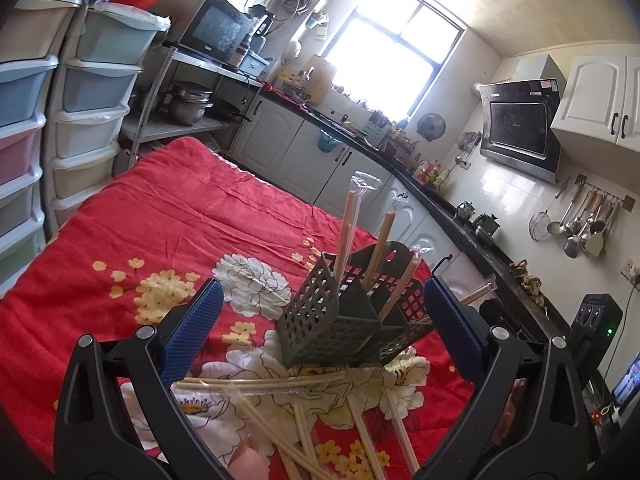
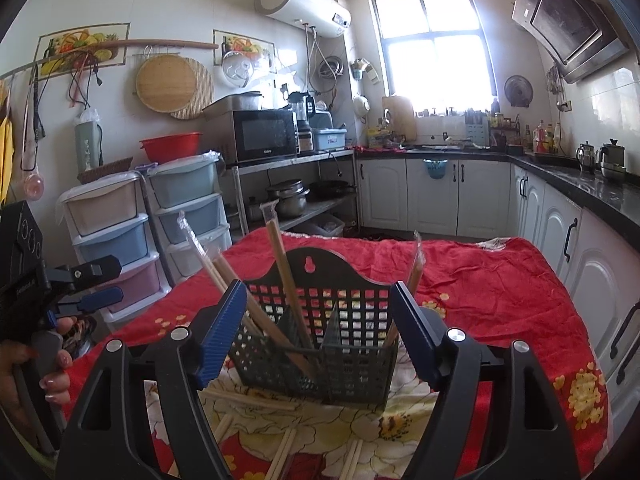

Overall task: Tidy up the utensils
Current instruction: 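Withdraw both tools from the basket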

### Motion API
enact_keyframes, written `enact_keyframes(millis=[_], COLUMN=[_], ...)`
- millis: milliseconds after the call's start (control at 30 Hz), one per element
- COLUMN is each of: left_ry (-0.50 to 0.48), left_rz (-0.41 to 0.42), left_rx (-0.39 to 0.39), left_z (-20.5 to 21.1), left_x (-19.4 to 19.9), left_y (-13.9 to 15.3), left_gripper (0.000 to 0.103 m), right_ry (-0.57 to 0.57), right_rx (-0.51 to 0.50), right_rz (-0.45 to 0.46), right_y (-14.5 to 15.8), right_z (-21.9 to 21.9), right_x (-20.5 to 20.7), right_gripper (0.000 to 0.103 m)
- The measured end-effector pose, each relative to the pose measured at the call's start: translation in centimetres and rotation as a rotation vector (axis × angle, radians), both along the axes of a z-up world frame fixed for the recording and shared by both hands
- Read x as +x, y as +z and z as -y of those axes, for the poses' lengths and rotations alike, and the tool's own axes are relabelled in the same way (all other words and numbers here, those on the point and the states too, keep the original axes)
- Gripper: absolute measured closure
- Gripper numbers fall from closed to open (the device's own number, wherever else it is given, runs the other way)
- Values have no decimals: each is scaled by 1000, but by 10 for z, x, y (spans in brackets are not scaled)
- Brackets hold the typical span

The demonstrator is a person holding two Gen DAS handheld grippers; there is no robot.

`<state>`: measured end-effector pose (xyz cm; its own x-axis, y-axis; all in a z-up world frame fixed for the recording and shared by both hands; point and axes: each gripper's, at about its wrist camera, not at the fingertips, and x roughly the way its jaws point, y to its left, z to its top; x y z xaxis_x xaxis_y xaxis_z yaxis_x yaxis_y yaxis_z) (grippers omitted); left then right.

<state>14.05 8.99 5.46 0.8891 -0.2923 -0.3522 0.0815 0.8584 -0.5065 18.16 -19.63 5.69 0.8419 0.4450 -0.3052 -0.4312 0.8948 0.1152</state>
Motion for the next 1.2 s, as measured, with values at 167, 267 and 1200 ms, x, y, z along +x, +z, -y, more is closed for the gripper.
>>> enact_keyframes(millis=[167,267,1200], left_ry=[15,22,71], left_rz=[-21,-35,-188], left_rx=[-16,-26,-50], left_z=[-5,-9,-29], left_x=[-6,-10,-32], left_y=[-7,-12,-60], left_gripper=[11,11,11], right_ry=[17,28,135], right_rx=[-10,-13,-127], right_rz=[-29,-48,-185], right_y=[-8,-12,-53], right_z=[-3,-5,-32], right_x=[-5,-8,-28], right_gripper=[32,32,32])
